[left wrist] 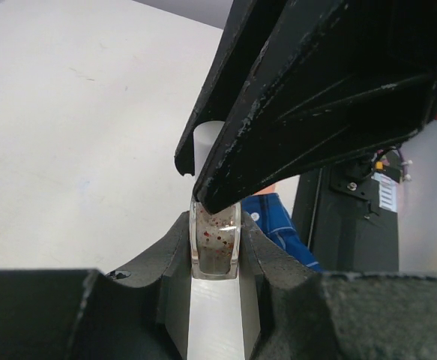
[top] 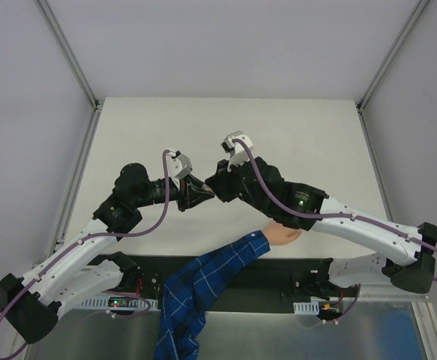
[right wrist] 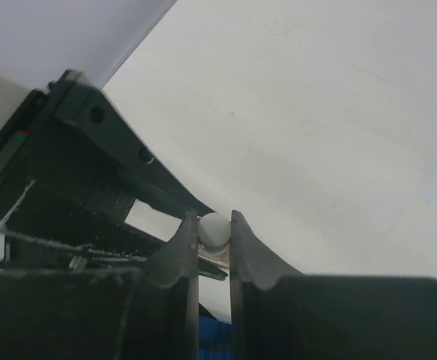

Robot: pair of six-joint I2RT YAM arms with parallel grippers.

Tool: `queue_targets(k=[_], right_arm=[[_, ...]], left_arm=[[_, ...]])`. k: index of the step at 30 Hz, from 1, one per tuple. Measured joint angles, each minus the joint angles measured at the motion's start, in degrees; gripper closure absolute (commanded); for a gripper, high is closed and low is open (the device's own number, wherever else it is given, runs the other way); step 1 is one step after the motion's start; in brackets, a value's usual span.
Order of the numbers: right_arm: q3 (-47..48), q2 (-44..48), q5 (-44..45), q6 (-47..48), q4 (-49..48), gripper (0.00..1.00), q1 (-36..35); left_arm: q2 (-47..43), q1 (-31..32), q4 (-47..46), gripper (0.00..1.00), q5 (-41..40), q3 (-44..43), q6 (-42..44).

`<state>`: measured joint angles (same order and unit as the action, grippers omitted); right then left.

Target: Paint the nails

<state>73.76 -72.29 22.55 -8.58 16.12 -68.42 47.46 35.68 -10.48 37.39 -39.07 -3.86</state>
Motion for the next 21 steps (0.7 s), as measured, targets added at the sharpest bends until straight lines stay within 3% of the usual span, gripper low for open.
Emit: queue_targets(k=[3,9,14,18,21], right_arm=[[-4.85,3.78,-10.8,6.1,-4.81,1.0,3.13],[-11.45,7.72,-55.76,14.38,-12.74,1.0,18.71],[-13.42,7.72,-68.0,17.53,-14.95,1.0,21.46],[-13.68,7.85,-68.24,17.66,-15.54,0.57,21.53],[-14.14,8.63,-64.81,15.74,-14.71,0.33,21.22]], left_arm=[[0.46,0.0,-0.9,1.0,3.58,0.0,-1.25],[2.82,-0.15,-6.54,1.0,16.61,0.02,-6.34],[3.85,0.0,-7.21,1.0,22.27,0.02,-8.11],[3.85,0.0,-7.1,1.0,22.16,0.02,-7.72],[3.72,0.0,-6.67,1.0,20.79,-0.07,-6.25]])
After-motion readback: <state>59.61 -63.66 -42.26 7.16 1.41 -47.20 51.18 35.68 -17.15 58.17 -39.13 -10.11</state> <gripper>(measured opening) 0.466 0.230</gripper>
